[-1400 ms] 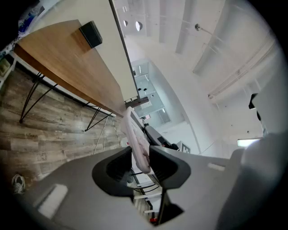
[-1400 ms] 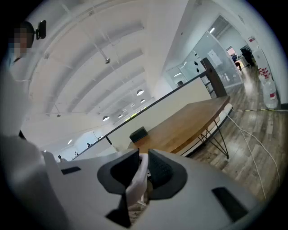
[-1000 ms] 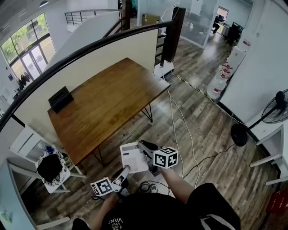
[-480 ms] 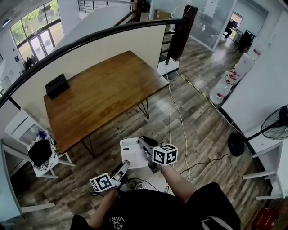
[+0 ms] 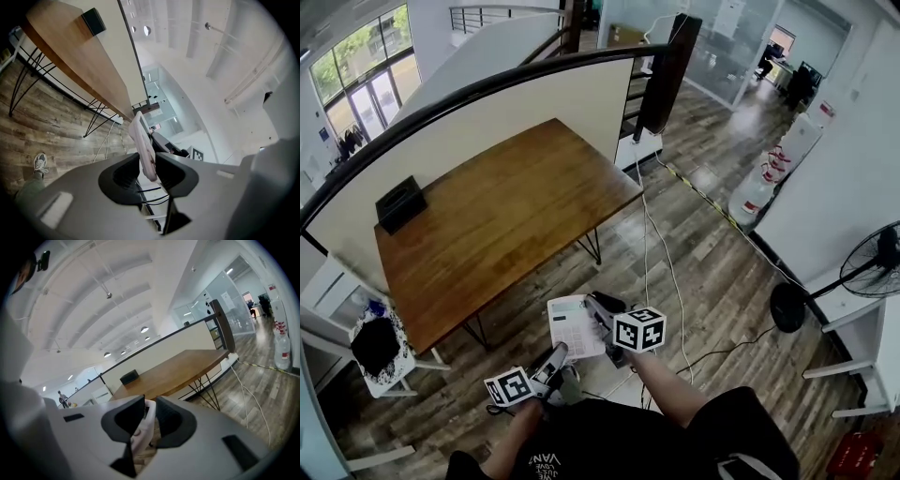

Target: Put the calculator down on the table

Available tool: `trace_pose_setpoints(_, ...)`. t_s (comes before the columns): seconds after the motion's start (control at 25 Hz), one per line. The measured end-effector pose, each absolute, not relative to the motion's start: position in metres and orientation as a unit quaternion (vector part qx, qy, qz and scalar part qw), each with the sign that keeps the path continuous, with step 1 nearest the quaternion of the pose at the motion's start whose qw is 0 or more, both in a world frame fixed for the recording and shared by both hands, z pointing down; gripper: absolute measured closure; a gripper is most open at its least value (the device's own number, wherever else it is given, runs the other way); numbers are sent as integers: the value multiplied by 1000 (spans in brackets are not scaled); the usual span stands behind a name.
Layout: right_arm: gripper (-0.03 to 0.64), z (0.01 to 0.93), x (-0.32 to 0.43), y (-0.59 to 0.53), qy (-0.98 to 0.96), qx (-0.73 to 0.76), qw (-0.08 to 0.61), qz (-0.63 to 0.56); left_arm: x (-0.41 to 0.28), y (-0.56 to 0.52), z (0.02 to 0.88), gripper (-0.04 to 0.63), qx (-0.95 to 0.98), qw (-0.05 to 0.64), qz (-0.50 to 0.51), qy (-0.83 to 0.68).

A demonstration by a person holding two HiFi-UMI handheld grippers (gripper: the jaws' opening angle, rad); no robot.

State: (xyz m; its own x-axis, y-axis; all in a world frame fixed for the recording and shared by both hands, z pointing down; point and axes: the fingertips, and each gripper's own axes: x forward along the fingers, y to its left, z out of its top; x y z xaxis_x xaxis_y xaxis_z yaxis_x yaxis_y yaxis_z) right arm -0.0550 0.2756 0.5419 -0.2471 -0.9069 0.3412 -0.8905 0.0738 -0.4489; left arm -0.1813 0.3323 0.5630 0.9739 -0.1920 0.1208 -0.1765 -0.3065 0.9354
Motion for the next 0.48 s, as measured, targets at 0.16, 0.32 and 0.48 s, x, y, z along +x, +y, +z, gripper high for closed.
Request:
trace_pose_setpoints(0.16,558,550,-30,243,717,-627,6,-305,-158,295,569,488,805,585,3,-102)
trace_pose_setpoints(0.32,558,550,-8,203,707,-636,12,-307,-137,251,567,488,808,582,8,-93)
trace_pose_setpoints(0.48,558,547,7,160,705,-641,8,-303,-124,207,563,488,810,578,7,-97)
